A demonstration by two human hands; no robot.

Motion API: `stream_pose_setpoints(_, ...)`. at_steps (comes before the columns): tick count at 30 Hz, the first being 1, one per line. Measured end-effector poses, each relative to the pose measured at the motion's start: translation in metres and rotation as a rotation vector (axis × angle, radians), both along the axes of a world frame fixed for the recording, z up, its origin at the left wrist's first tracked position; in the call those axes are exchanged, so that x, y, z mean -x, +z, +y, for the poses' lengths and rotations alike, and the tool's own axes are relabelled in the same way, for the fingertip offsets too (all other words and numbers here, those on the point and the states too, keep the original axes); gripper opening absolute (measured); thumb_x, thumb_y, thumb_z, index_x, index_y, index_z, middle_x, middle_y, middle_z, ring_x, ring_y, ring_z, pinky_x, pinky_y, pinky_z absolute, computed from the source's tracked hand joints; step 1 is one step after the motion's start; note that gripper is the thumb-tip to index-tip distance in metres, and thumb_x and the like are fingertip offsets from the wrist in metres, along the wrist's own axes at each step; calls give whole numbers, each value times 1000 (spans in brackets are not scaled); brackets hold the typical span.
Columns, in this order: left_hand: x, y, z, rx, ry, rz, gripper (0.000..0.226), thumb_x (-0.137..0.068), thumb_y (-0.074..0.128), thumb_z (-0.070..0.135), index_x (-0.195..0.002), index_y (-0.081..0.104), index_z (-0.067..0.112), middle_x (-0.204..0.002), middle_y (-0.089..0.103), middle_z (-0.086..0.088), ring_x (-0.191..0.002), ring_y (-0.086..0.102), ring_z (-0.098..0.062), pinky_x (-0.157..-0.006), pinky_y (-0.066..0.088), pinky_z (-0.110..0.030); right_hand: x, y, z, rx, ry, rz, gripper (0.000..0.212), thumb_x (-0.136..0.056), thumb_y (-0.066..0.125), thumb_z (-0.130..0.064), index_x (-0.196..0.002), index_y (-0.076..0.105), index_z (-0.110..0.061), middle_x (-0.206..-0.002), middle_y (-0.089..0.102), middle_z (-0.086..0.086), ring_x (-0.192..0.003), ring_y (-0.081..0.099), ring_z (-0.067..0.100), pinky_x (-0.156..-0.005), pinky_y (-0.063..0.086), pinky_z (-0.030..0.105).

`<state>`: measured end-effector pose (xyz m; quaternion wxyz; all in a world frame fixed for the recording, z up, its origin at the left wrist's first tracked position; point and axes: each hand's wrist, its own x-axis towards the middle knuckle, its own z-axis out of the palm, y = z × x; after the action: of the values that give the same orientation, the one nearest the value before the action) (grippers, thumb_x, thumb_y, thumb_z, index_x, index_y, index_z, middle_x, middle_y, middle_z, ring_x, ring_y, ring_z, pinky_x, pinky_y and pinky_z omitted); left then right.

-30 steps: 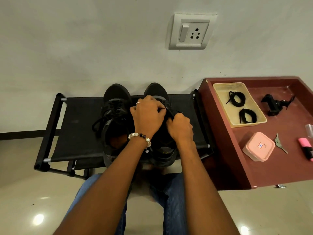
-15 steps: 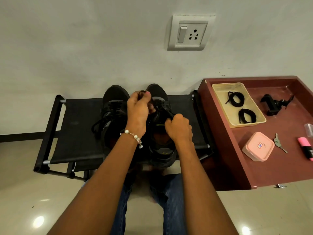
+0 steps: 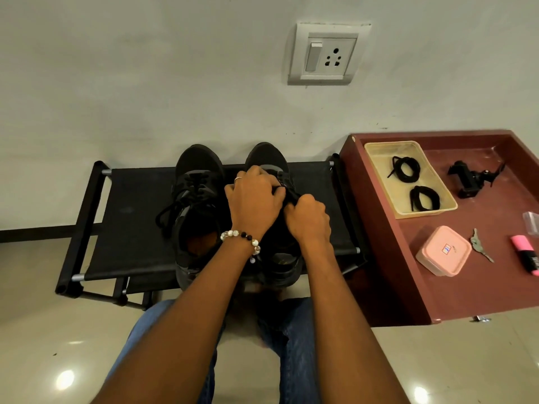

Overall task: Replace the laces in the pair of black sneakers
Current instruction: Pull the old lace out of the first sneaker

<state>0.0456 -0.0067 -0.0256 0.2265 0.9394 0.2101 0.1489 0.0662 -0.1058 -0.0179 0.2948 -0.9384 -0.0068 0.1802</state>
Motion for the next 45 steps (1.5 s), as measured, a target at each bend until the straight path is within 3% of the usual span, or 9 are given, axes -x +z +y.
stream_pose_setpoints(12, 2, 41, 24, 1685, 174, -764, 22, -98, 46, 8, -76, 50, 9, -62, 59, -7, -53, 57, -20, -67, 56, -38, 2, 1, 0, -12, -11, -16, 21, -97, 46, -30, -94, 49, -9, -113, 56, 18, -98, 56, 39, -70, 39, 37)
stream_pose_setpoints(16, 4, 31, 31, 1341, 180, -577, 12, -94, 55, 11, -83, 55, 15, -62, 53, 1, -50, 43, -10, -52, 44, -29, 1, 1, 1, -13, -14, -8, 22, -97, 45, -29, -99, 51, -8, -115, 55, 17, -99, 56, 39, -71, 39, 37)
stream_pose_setpoints(22, 0, 7, 13, 218, -139, -66, 19, -85, 68, 24, -102, 73, 18, -106, 64, -3, -99, 59, -16, -89, 47, -26, 2, 3, 1, 14, -4, -4, 34, -98, 46, -34, -113, 53, -4, -120, 54, 18, -105, 54, 40, -73, 38, 38)
stream_pose_setpoints(27, 1, -1, -3, -120, -62, -17, 22, -94, 57, 26, -103, 72, 12, -114, 53, -9, -108, 48, -25, -87, 46, -31, 3, 3, 2, 1, -11, 2, 30, -97, 47, -34, -108, 53, -6, -117, 55, 17, -101, 55, 38, -72, 39, 38)
stream_pose_setpoints(30, -2, -2, 1, 111, 7, -96, 16, -87, 62, 24, -85, 74, 15, -98, 64, -6, -92, 58, -20, -77, 53, -30, 2, 4, 1, 5, -22, 5, 32, -98, 46, -34, -109, 53, -6, -117, 55, 16, -102, 55, 37, -72, 38, 37)
stream_pose_setpoints(34, 2, 12, 7, 828, 219, -163, 13, -81, 67, 14, -70, 73, 14, -76, 70, -1, -74, 63, -11, -65, 49, -17, 2, 3, 2, 0, -30, 4, 31, -97, 45, -32, -110, 54, -6, -116, 55, 16, -100, 55, 36, -72, 39, 37)
stream_pose_setpoints(40, 3, 31, 19, 1479, 293, -213, 13, -88, 46, 15, -77, 54, 18, -97, 75, -5, -85, 64, -17, -67, 40, -31, 2, 3, 1, -18, -35, 1, 24, -97, 45, -30, -99, 52, -7, -114, 56, 16, -93, 54, 35, -70, 38, 37)
stream_pose_setpoints(43, 6, 32, 33, 1537, 335, -216, 13, -88, 45, 18, -77, 50, 19, -91, 75, -3, -86, 67, -19, -69, 42, -33, 2, 2, 1, -9, -26, -2, 20, -97, 46, -30, -91, 45, -11, -112, 56, 16, -84, 48, 30, -69, 37, 36)
stream_pose_setpoints(45, 9, 27, 36, 1254, 429, -214, 14, -86, 52, 16, -74, 56, 12, -78, 69, -3, -74, 63, -18, -64, 46, -31, 1, 1, 1, -4, -23, 0, 20, -96, 46, -29, -90, 45, -10, -110, 56, 15, -84, 49, 31, -68, 37, 36)
